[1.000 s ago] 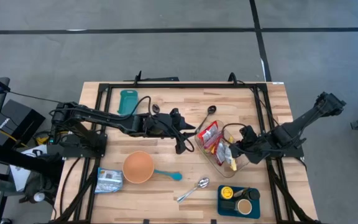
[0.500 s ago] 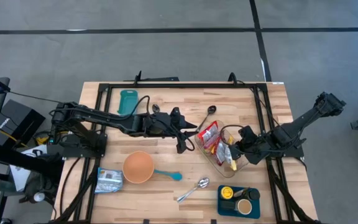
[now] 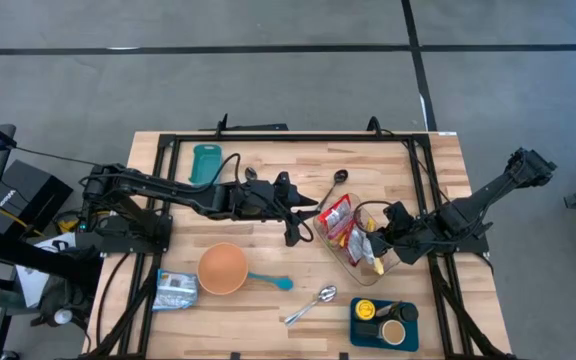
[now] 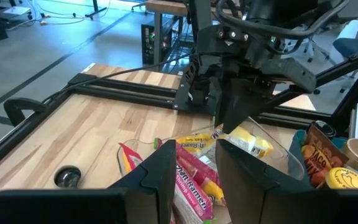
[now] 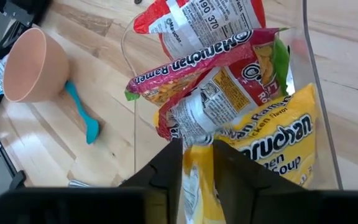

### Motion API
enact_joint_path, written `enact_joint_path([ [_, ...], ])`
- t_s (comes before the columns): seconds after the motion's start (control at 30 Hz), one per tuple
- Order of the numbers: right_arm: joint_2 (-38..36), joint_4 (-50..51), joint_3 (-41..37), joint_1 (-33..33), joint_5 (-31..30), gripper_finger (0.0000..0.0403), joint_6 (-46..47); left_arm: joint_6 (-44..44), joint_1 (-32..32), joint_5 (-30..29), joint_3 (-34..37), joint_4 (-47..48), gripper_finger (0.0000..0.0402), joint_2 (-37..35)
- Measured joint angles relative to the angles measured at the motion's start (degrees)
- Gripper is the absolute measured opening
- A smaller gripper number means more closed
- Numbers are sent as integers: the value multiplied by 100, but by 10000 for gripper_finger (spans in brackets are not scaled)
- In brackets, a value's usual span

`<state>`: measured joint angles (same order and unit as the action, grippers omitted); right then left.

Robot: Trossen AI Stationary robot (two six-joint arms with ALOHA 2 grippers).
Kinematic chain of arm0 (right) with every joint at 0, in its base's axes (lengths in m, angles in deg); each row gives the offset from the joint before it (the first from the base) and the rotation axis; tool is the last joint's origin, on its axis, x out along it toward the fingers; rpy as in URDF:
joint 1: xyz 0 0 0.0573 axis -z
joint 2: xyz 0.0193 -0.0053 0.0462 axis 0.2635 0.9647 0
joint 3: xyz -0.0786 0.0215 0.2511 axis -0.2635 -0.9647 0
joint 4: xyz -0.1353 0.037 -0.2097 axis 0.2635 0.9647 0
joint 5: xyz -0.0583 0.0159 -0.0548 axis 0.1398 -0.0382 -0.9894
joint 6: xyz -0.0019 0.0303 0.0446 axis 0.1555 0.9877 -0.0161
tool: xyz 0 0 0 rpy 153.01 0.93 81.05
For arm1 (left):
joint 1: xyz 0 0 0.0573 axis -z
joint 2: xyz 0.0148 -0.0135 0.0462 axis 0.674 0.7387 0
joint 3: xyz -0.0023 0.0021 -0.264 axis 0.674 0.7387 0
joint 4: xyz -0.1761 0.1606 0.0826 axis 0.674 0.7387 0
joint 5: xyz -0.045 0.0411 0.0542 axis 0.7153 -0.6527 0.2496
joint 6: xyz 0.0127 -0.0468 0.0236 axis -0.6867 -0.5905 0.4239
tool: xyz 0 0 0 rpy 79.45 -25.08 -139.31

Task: Pick & Place Food Item
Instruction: Put the yellow noodle pack into the transparent bin, then put the left black spoon into the green bin

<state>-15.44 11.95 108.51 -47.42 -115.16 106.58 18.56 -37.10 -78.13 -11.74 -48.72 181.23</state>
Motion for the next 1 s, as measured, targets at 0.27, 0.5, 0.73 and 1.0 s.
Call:
enact_joint_path([
  [0.27,0,-517,-1,0,9,106,-377,0,1,0,0,1,108,0],
  [0.5,-2,-837,-2,0,19,109,-751,-2,0,0,0,2,108,0],
  [0.73,-70,-1406,-2,2,18,108,-2049,-3,1,0,0,3,108,0],
  [1.0,-163,-2452,-7,2,179,91,-5516,-4,1,0,0,1,108,0],
])
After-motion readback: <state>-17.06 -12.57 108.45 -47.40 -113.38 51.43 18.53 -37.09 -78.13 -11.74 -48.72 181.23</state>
